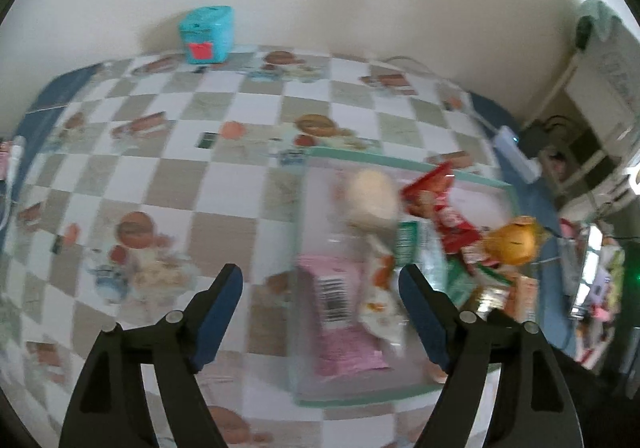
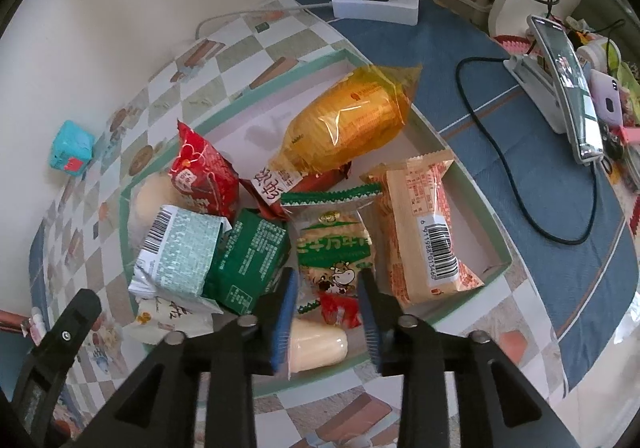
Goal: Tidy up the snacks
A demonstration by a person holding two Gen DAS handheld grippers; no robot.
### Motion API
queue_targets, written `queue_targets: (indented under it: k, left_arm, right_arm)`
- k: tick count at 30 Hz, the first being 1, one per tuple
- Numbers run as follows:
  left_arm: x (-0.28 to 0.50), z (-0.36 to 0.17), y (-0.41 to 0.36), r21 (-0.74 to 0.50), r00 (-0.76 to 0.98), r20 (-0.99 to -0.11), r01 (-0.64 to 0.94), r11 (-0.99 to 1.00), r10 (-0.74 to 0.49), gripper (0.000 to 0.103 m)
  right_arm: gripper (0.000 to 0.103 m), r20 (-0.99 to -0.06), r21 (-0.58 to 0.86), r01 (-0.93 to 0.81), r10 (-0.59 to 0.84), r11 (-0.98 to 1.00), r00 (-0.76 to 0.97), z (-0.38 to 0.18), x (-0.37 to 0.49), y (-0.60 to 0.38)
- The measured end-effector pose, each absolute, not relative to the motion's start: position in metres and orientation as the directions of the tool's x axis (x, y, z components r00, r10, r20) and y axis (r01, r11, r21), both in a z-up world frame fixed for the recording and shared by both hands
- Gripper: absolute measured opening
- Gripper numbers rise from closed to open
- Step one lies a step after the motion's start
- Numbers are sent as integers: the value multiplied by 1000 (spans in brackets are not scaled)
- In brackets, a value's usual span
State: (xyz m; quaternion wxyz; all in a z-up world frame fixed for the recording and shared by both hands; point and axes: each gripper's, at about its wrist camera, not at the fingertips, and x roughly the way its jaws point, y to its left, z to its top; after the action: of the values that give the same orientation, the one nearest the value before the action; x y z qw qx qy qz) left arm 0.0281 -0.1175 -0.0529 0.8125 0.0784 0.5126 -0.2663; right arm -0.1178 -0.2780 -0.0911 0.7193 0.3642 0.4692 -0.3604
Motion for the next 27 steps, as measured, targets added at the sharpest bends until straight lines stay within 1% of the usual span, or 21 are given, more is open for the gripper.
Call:
queue_targets:
  k: [1, 4, 5, 6, 8, 9, 12, 14, 16, 17, 18, 21, 27]
  left_arm:
    - [30, -54, -115, -135, 338, -878, 506, 852, -339, 89]
    - [34, -55, -108, -109, 358, -881, 480, 870, -308, 90]
    - [35, -56, -106, -101, 364, -882, 473, 875, -298, 90]
    - [35, -56, -103, -92, 372, -882, 464, 881, -289, 90]
    - [37, -56, -99, -78, 385, -882, 449, 890, -271, 92]
    - [37, -56, -98, -74, 388, -882, 443, 894, -266, 96]
    - [39, -57, -94, -65, 395, -883, 430, 900, -252, 96]
    - [39, -57, -92, -54, 400, -885, 425, 904, -240, 96]
    - [39, -58, -88, -44, 400, -889, 409, 911, -222, 96]
    - [39, -59, -85, -42, 398, -892, 397, 917, -213, 96]
    - [40, -59, -83, -45, 394, -895, 388, 921, -209, 96]
    - [39, -59, -76, -51, 390, -898, 366, 929, -203, 96]
    - [34, -53, -61, -14, 417, -893, 344, 939, -166, 96]
  right_arm:
    - [41, -938, 184, 860, -178, 476, 299, -91, -118, -278]
    - [50, -937, 177, 857, -182, 484, 296, -91, -116, -276]
    - [59, -937, 175, 856, -185, 487, 297, -90, -115, -275]
    - [69, -936, 172, 855, -189, 489, 297, -89, -114, -273]
    - [78, -935, 157, 854, -204, 496, 290, -87, -112, -271]
    - [79, -935, 151, 853, -209, 499, 288, -87, -112, -270]
    - [84, -935, 142, 847, -213, 512, 285, -86, -108, -267]
    - [85, -934, 134, 840, -216, 526, 284, -86, -105, -265]
    - [92, -932, 128, 835, -222, 536, 286, -85, -104, -261]
    - [99, -931, 126, 832, -226, 540, 287, -84, -104, -260]
    - [102, -928, 121, 827, -234, 549, 291, -83, -103, -258]
    - [103, -920, 108, 813, -253, 573, 300, -79, -101, -250]
    - [103, -905, 76, 790, -291, 608, 310, -72, -99, -231]
